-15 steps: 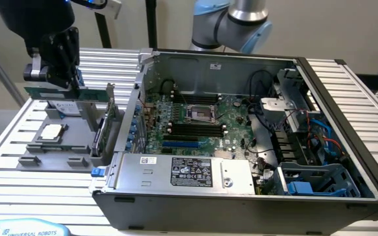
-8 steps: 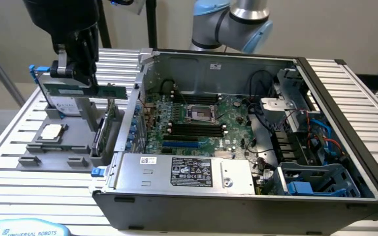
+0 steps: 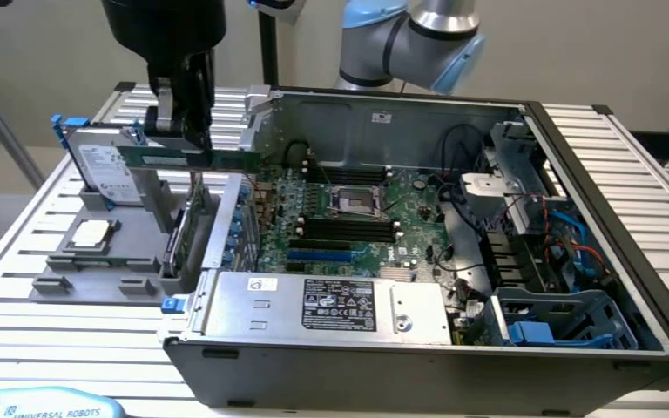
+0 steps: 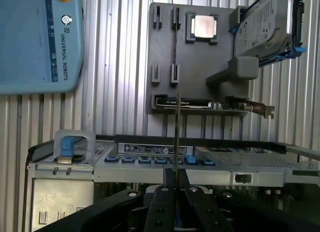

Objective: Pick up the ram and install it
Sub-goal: 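Pick up the ram and move it above insertion slot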

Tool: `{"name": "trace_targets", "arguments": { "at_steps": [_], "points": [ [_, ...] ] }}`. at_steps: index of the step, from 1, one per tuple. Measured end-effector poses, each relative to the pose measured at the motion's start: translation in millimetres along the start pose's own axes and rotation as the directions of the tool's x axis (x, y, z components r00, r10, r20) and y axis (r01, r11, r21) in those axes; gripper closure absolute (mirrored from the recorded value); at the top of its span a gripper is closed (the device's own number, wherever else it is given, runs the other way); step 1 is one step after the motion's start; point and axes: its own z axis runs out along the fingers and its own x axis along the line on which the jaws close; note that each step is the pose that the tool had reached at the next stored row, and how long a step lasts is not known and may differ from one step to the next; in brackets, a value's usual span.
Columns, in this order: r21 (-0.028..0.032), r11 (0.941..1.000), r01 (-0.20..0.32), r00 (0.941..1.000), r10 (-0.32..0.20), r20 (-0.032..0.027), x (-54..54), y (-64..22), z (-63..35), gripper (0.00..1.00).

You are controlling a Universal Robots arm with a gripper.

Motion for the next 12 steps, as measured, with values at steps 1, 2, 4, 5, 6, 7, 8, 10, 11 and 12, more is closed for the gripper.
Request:
{"name": "trace_targets", "arguments": {
  "at_steps": [1,2,4,5,6,7,8,10,11,12],
  "points": [
    [0.0000,1.0000,0.000,1.0000,0.000,0.0014,0.1,-4.5,-0.3,0.86],
    [-0.0001,1.0000,0.000,1.0000,0.000,0.0027,0.3,-9.0,-0.6,0.86],
    [-0.0001,1.0000,0.000,1.0000,0.000,0.0055,0.5,-17.9,-1.0,0.86],
    [-0.0001,1.0000,0.000,1.0000,0.000,0.0067,0.7,-22.6,-1.3,0.86],
    [-0.0002,1.0000,0.000,1.0000,0.000,0.0079,0.9,-27.1,-1.5,0.86],
    [-0.0003,1.0000,0.000,1.0000,0.000,0.0090,1.0,-31.7,-1.7,0.86],
    [-0.0005,1.0000,0.000,1.0000,0.000,0.0098,1.1,-36.2,-1.9,0.86],
    [-0.0009,1.0000,0.000,0.9999,0.000,0.0110,1.4,-45.2,-2.3,0.86],
    [-0.0012,1.0000,0.000,0.9999,0.000,0.0114,1.5,-49.8,-2.6,0.86],
    [-0.0015,1.0000,0.000,0.9999,0.000,0.0116,1.7,-54.4,-2.8,0.86]
  ]
}}
